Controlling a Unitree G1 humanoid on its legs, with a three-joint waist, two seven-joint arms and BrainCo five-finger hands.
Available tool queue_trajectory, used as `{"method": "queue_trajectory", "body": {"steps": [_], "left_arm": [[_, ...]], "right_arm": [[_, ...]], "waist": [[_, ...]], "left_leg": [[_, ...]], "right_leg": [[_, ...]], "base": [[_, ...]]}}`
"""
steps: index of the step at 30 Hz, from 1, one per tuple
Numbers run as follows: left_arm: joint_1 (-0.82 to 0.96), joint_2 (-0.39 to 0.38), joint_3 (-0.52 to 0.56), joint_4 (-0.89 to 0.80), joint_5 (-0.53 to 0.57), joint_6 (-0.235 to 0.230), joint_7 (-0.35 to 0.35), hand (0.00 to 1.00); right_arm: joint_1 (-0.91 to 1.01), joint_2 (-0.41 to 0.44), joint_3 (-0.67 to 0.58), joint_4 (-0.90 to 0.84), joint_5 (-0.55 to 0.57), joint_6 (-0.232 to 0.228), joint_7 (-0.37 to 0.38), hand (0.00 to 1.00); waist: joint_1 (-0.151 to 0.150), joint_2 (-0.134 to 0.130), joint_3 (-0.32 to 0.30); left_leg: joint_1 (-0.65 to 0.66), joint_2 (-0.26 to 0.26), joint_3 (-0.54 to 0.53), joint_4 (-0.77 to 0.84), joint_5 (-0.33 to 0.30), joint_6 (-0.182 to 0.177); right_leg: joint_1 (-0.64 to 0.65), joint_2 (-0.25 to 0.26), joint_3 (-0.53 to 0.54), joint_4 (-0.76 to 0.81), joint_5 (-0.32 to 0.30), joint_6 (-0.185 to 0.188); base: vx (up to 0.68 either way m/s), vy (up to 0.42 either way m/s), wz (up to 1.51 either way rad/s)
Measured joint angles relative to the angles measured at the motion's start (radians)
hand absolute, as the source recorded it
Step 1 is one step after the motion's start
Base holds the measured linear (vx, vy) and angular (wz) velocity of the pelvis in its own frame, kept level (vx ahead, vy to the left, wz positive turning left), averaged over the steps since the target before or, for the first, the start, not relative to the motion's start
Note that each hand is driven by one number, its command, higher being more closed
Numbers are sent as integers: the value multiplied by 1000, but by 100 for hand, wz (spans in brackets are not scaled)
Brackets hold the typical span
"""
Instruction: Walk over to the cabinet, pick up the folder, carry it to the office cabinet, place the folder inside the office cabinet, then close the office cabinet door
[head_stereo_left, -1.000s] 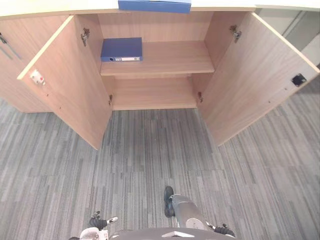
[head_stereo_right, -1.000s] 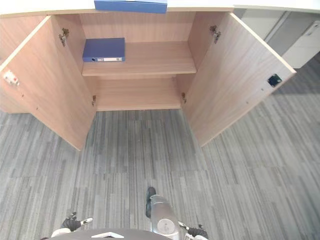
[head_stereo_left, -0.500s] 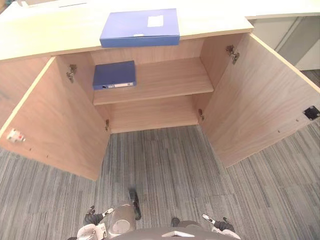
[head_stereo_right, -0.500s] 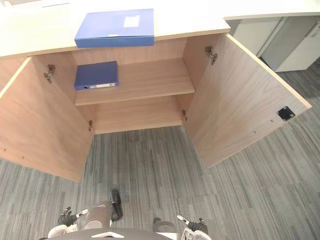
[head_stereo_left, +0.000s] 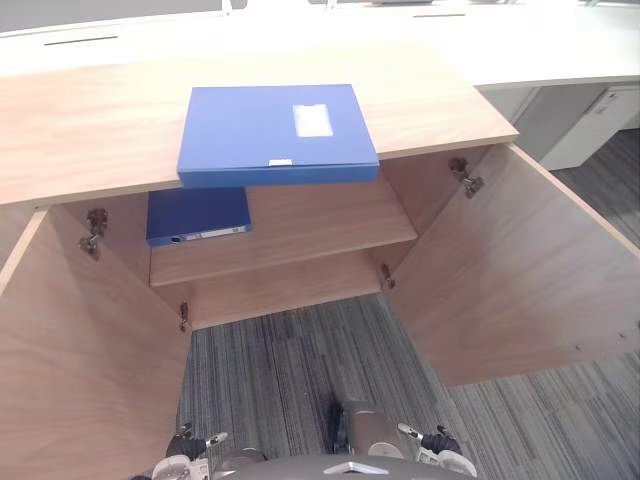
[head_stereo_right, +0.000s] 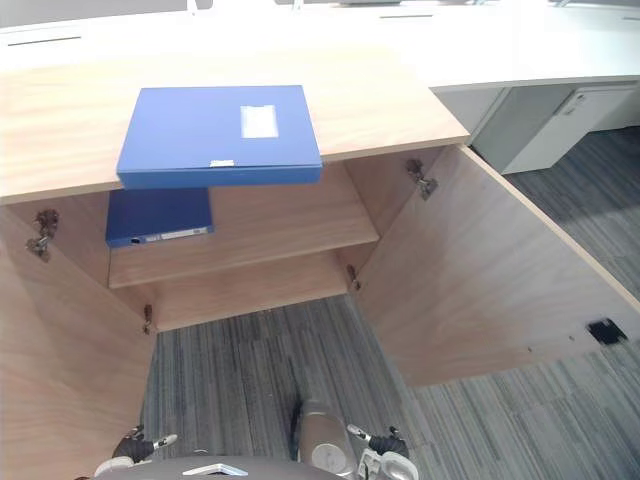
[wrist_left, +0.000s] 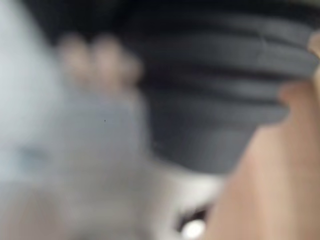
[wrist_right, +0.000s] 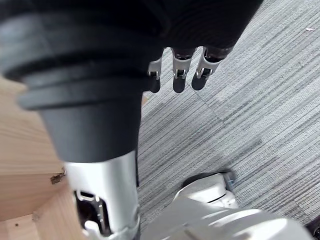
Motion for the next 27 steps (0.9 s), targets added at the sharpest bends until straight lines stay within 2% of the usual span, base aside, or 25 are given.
{"method": "queue_trajectory", "body": {"steps": [1, 2, 3, 4, 5, 6, 7, 10, 11, 14, 15, 16, 18, 21, 27], "left_arm": [[-4, -12, 23, 4, 0, 2, 2, 0], [-3, -33, 34, 2, 0, 1, 0, 0], [3, -69, 59, -8, 1, -3, 1, 0], [1, -81, 72, -17, 1, -4, 0, 0], [-4, -86, 83, -19, 1, -4, 0, 0], [-9, -95, 100, -27, 0, -4, 0, 0], [-8, -105, 113, -52, 0, -7, -1, 0], [-11, -142, 119, -99, -1, -17, -2, 0], [-14, -143, 119, -102, -1, -21, -2, 0], [-22, -140, 122, -96, -13, -21, -2, 0], [-24, -141, 123, -92, -20, -21, -1, 0], [-24, -141, 124, -88, -25, -21, -1, 0], [-26, -117, 123, -73, -29, -18, -2, 0], [-29, -89, 119, -58, -29, -17, -2, 0], [-30, -69, 53, -48, -28, -17, 0, 0]], "right_arm": [[19, 5, -8, 5, -2, 1, 0, 0], [18, -10, -8, 7, -4, 4, 0, 0], [25, -21, -7, 0, -4, 2, -1, 0], [24, -26, -8, -2, -4, 1, -1, 0], [24, -27, -10, -2, -3, 0, -2, 0], [26, -30, -10, -5, 3, 2, -2, 0], [37, -28, -8, -10, 4, 1, -2, 0], [49, -22, -2, -40, 5, 0, -1, 0], [48, -23, -2, -40, 5, 0, -2, 0], [40, -21, -7, -36, 16, 1, -2, 0], [43, -19, -15, -35, 16, 1, -3, 0], [43, -17, -21, -34, 16, 1, -3, 0], [49, 12, -44, -31, 16, 0, -3, 0], [44, 35, -57, 1, 14, 0, -3, 0], [46, 36, -58, 11, 13, -1, -4, 0]], "waist": [[0, -3, -1], [4, 30, 0], [4, 51, -17], [3, 67, -16], [2, 72, -14], [2, 74, -11], [9, 69, -8], [29, 57, -12], [34, 56, -12], [42, 49, -11], [40, 50, -11], [42, 48, -10], [34, 14, -26], [34, -21, -31], [38, -19, -30]], "left_leg": [[42, -4, -29, 2, -33, -46], [51, 18, -27, 5, -33, -48], [26, 40, -30, 53, -24, -66], [-6, 56, -30, 121, -22, -71], [-29, 67, -31, 179, -18, -78], [-85, 106, -25, 323, -12, -96], [-118, 145, -7, 447, -18, -92], [-189, 191, 77, 518, -39, -68], [-202, 189, 85, 495, -47, -71], [-235, 143, 72, 275, -41, -71], [-224, 118, 49, 153, 35, -68], [-216, 111, 47, 139, 87, -56], [-154, 67, 58, 76, 94, -55], [-127, 33, 58, 30, 101, -45], [-69, 11, 39, 2, 103, -42]], "right_leg": [[-5, -10, 9, 46, 64, -6], [-6, 3, 2, 72, 55, -15], [4, 4, -14, 60, 5, -20], [18, 8, -24, 50, -3, -27], [36, 9, -36, 39, -10, -30], [93, 16, -50, 3, -25, -37], [160, 24, -74, -37, -35, -38], [262, 34, -96, -101, -50, -39], [269, 34, -95, -108, -51, -38], [290, 26, -70, -113, -55, -30], [299, 21, -60, -106, -66, -14], [305, 21, -49, -104, -72, -5], [350, -5, -27, -146, -71, 17], [388, -24, -31, -201, -56, 33], [463, -35, -39, -251, -52, 32]], "base": [[437, -164, 58], [488, -225, 43], [441, -240, 27], [420, -257, 33], [247, -191, 44], [220, -162, 49], [251, -187, 47], [226, -133, 22], [155, -2, -9], [177, 88, -29], [153, 127, -28], [189, 166, -30], [219, 183, -14], [172, 133, 4], [79, 40, 8]]}}
